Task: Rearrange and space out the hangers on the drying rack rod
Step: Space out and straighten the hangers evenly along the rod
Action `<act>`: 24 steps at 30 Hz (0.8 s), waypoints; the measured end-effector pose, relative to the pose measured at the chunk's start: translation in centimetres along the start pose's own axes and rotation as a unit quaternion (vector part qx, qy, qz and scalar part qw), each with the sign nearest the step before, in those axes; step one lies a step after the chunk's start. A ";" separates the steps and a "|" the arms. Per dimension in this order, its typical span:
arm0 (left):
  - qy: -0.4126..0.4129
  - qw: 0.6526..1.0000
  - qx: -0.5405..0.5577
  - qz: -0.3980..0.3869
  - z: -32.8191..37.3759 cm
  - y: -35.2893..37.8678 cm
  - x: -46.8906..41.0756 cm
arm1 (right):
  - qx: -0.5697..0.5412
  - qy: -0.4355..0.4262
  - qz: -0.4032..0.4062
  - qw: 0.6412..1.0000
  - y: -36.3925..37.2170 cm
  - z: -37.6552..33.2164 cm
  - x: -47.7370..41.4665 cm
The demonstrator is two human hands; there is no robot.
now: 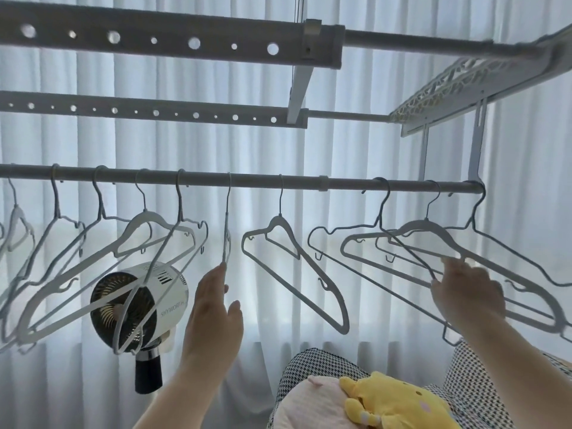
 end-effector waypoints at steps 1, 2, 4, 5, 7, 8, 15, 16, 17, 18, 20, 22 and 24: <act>0.001 1.000 0.003 -0.003 0.0 0.2 0.0 | -0.006 0.005 -0.025 1.000 0.7 0.2 -0.1; 0.005 1.000 0.006 -0.003 0.1 0.4 0.0 | -0.022 0.006 -0.045 0.999 1.4 0.3 -0.2; 0.012 1.000 0.009 -0.003 0.2 0.7 0.0 | -0.066 -0.002 -0.064 0.996 2.2 0.1 -0.1; 0.013 1.000 0.012 -0.002 0.2 0.7 0.1 | -0.082 -0.014 -0.065 0.994 2.3 -0.2 0.0; 0.016 1.000 0.019 -0.003 0.1 0.7 0.2 | -0.106 -0.051 -0.056 0.992 2.5 -1.2 0.3; 0.019 1.000 0.021 -0.005 0.1 0.7 0.2 | -0.115 -0.067 -0.046 0.990 2.4 -1.8 0.6; 0.035 0.999 0.030 -0.022 -0.2 0.6 0.5 | -0.149 -0.106 0.020 0.983 1.3 -5.2 2.4; 0.037 0.999 0.028 -0.026 -0.3 0.5 0.5 | -0.151 -0.111 0.023 0.982 1.2 -5.7 2.6; 0.039 0.998 0.025 -0.030 -0.4 0.4 0.5 | -0.153 -0.115 0.024 0.981 1.1 -6.3 2.9; 0.040 0.998 0.022 -0.034 -0.5 0.4 0.4 | -0.153 -0.121 0.024 0.980 1.1 -6.9 3.2; 0.037 0.998 0.021 -0.041 -0.7 0.1 0.4 | -0.153 -0.132 0.026 0.979 1.0 -8.2 3.8; 0.034 0.998 0.024 -0.046 -1.0 -0.1 0.3 | -0.163 -0.134 0.025 0.977 1.0 -9.1 4.2; 0.033 0.998 0.027 -0.047 -1.3 -0.4 0.2 | -0.165 -0.131 0.022 0.977 0.9 -9.8 4.6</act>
Point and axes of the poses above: each hand's wrist, its own x-axis away from the middle knuckle, its own y-axis out of the palm, z = x × y, the point moved 8 cm from there along -x, towards the middle knuckle, and after that the axes turned 10 degrees about x, right-handed, at the moved point
